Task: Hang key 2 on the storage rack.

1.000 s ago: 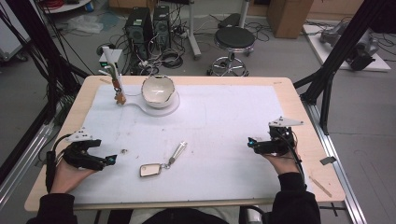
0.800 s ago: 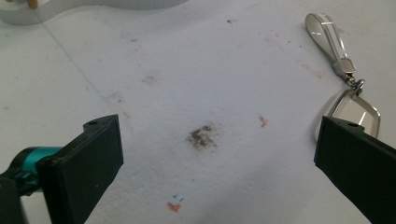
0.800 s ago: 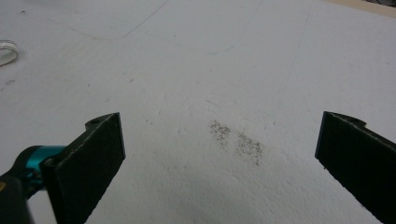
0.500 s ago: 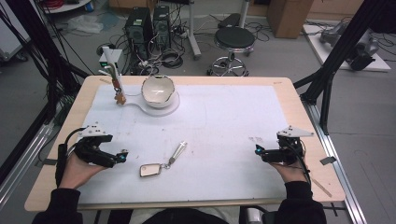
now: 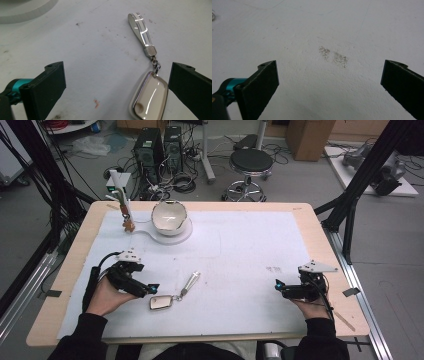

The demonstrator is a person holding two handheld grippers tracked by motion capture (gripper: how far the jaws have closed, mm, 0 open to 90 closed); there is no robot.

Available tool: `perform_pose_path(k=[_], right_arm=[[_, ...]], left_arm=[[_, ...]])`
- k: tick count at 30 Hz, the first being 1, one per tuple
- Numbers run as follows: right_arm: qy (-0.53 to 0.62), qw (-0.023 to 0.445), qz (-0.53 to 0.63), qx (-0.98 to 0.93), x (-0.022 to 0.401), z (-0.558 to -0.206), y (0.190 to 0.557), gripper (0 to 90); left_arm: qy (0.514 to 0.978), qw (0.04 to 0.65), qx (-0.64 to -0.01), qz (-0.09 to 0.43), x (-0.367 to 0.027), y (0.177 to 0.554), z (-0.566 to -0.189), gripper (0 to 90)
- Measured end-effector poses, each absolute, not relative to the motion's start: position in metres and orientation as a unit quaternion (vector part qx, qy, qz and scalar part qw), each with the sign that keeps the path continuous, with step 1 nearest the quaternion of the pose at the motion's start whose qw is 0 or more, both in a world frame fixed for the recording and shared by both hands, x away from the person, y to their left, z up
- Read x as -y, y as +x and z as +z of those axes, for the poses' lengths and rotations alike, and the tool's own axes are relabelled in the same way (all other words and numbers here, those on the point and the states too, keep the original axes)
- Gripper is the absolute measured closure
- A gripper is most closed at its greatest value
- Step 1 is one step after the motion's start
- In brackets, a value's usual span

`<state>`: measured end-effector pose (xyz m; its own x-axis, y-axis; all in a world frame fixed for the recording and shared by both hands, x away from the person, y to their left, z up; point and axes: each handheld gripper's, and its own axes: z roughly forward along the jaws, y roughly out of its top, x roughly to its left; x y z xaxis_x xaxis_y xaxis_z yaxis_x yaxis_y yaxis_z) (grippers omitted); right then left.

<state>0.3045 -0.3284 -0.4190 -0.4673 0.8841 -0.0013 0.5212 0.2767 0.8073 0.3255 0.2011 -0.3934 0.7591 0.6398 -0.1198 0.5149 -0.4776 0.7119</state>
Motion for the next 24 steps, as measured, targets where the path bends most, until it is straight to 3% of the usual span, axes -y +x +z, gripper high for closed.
perform_pose_path(k=[14, 24], right_arm=[[0.453, 0.234, 0.39, -0.766, 0.323, -0.415, 0.308, 0.7], [0.451, 0.237, 0.391, -0.766, 0.325, -0.414, 0.307, 0.7]], left_arm=[[0.894, 0.321, -0.307, 0.066, -0.132, 0.341, -0.396, 3.7], [0.897, 0.311, -0.309, 0.061, -0.114, 0.347, -0.402, 8.6]])
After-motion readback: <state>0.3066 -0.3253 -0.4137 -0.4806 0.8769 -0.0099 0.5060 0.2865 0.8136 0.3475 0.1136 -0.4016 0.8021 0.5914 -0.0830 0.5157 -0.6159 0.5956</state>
